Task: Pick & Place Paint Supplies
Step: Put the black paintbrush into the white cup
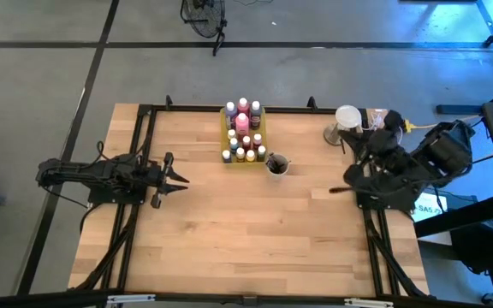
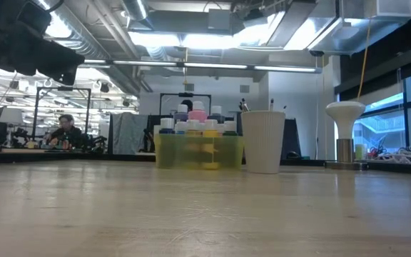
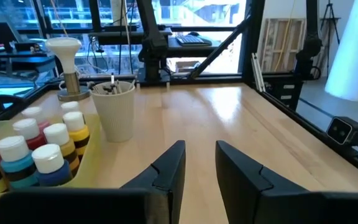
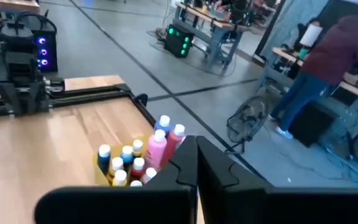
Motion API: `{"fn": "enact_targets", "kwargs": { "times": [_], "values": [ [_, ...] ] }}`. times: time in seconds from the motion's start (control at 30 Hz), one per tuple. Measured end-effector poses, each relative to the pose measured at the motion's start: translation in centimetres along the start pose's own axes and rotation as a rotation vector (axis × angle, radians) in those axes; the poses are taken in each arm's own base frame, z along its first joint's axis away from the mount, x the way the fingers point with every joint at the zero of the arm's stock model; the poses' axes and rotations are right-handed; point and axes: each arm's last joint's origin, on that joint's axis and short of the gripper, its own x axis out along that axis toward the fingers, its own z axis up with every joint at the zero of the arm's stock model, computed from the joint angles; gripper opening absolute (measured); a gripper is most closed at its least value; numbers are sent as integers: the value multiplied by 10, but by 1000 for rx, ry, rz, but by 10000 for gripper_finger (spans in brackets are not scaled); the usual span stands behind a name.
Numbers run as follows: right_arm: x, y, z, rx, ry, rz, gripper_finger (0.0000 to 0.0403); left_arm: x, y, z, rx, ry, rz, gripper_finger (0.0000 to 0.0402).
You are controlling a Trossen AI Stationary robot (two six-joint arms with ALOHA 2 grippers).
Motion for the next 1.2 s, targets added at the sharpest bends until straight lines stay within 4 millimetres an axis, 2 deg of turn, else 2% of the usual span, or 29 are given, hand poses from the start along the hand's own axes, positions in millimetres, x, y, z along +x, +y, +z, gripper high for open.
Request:
{"fn": "enact_targets", "kwargs": {
  "times": [0.07, 0.23, 0.43, 0.57, 0.67, 0.77, 0.87, 1.03, 1.2],
  "values": [
    [2, -5, 6, 20, 13, -3, 0, 0, 0, 0, -1, 2, 0, 82],
    [1, -28, 34, 115, -29, -19, 0, 0, 0, 0, -1, 2, 0, 79],
    [11, -38, 70, 115, -122, -40, 0, 0, 0, 0, -3, 1, -9, 83],
    [20, -46, 97, 102, -262, 69, 0, 0, -1, 0, -4, 1, -26, 83],
    [32, -50, 110, 109, -359, 140, 0, 0, -1, 0, -3, -1, -37, 82],
    [46, -57, 107, 127, -325, 114, 0, 0, -1, 0, -3, -1, -37, 83],
    [50, -69, 94, 158, -213, 86, 0, 0, -1, 0, -4, 0, -37, 83],
    [33, -91, 68, 236, -55, 95, 0, 0, -1, 0, -16, 0, -37, 82],
    [10, -110, 49, 252, 13, 102, 0, 0, -1, 0, -19, 0, -37, 83]
  ]
}}
